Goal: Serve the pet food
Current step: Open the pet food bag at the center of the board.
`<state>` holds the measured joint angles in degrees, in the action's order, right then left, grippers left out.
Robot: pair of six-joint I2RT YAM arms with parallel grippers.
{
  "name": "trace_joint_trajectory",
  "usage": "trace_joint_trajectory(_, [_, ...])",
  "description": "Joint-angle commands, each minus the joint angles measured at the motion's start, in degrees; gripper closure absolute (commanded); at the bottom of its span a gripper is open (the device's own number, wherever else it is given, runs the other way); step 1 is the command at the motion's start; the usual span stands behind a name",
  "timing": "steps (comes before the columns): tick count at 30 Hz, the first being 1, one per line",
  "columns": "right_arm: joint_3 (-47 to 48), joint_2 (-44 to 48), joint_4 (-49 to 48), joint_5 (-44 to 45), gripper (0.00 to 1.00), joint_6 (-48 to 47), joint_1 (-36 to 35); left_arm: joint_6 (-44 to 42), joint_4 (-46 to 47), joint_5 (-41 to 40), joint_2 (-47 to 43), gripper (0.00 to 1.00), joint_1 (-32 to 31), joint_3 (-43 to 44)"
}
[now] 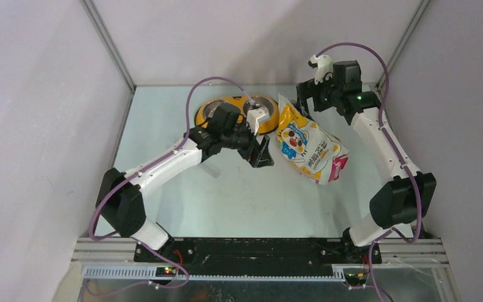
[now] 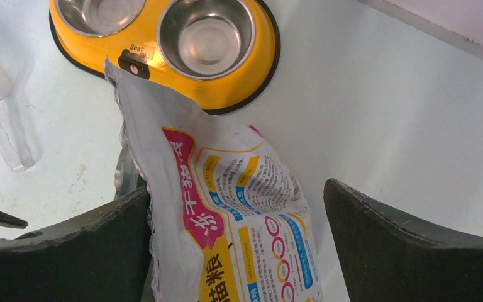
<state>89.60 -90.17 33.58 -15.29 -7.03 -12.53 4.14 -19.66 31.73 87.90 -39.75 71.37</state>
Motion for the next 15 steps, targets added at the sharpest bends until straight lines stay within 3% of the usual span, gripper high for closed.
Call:
trace_joint_trajectory(1, [3.59, -2.12, 1.20, -1.06, 0.00, 0.72, -0.45, -0.20, 0.62, 0.79, 0.10, 0.02, -0.39, 3.06])
trace_joint_trajectory(15, [9.05, -6.77, 3.25, -3.95, 0.02, 1.78, -0.62, -0.20, 0.46, 0.77, 0.18, 0.02, -0.39, 3.21])
